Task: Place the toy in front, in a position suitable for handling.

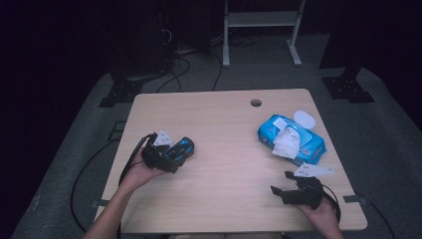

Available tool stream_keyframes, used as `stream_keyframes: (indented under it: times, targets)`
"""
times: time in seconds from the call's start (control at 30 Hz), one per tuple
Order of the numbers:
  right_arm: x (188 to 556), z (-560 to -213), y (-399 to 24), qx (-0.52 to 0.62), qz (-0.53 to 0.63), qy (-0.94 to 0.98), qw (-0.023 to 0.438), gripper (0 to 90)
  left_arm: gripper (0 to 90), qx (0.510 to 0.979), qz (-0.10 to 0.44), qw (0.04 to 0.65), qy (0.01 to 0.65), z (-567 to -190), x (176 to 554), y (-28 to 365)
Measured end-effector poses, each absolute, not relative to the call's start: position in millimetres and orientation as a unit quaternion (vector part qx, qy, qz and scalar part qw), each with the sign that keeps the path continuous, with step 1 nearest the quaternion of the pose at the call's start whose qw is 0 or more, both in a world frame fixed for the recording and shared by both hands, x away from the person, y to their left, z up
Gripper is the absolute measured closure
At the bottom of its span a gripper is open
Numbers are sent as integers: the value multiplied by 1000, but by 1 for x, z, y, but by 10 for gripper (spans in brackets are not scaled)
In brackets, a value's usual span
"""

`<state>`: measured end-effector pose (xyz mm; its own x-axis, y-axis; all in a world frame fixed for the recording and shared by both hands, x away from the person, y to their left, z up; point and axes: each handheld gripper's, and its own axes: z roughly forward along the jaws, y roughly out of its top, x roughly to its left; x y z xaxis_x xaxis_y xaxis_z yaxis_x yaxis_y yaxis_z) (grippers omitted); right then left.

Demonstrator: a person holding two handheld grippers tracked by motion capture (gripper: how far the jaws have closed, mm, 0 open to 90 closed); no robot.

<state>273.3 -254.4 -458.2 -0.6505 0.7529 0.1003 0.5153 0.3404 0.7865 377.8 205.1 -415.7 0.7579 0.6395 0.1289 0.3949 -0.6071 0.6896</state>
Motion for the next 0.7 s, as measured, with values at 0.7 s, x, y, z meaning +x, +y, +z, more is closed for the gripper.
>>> stream_keyframes:
  times: [0.7]
  targets:
    - [273, -460, -252, 389, 414, 811, 138, 201, 56, 908, 146, 254, 299, -440, 415, 214]
